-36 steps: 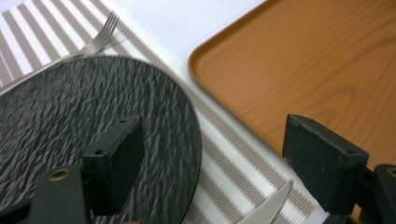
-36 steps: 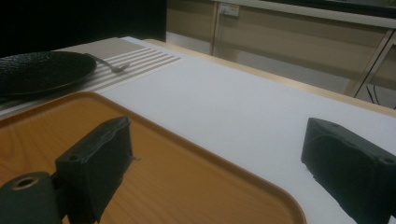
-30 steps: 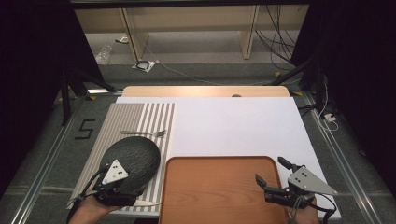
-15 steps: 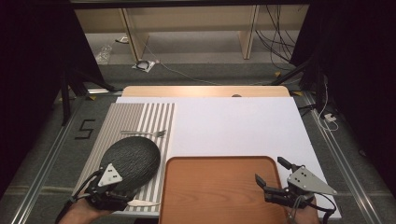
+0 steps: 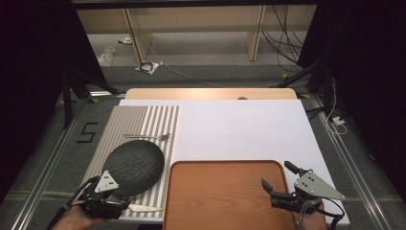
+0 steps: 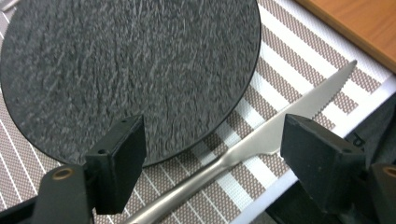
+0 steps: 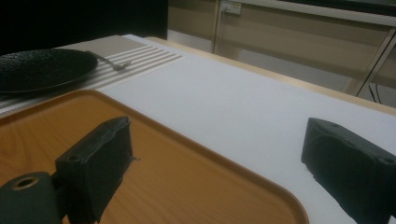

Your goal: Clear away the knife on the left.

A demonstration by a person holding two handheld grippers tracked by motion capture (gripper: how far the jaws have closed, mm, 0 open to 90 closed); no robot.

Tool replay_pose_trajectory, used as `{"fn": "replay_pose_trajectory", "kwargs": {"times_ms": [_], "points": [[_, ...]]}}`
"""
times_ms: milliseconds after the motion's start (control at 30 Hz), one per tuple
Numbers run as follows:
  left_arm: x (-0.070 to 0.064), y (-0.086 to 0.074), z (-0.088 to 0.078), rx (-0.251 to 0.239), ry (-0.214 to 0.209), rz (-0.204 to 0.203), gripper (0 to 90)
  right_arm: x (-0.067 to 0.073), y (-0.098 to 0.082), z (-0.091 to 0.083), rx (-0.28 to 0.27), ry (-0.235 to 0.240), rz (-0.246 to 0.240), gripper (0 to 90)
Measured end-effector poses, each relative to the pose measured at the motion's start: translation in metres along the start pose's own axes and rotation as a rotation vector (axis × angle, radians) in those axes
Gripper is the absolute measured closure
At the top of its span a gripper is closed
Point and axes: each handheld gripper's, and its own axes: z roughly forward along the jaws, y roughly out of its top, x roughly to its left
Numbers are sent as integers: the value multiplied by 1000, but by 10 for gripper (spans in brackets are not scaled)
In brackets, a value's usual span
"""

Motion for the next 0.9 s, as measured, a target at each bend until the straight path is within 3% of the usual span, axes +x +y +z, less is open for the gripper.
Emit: {"fn": "replay_pose_trajectory", "kwargs": {"times_ms": [200, 433, 500, 900], "points": [[2, -7, 1, 38, 1, 2, 231, 0, 0, 0, 3, 0, 0, 98], [10, -16, 2, 75, 5, -24, 234, 0, 0, 1, 4, 1, 3, 98], [13, -18, 4, 105, 8, -25, 235, 1, 0, 1, 4, 1, 1, 98], [27, -22, 14, 189, -13, -33, 254, 1, 0, 1, 10, 3, -5, 98]]}}
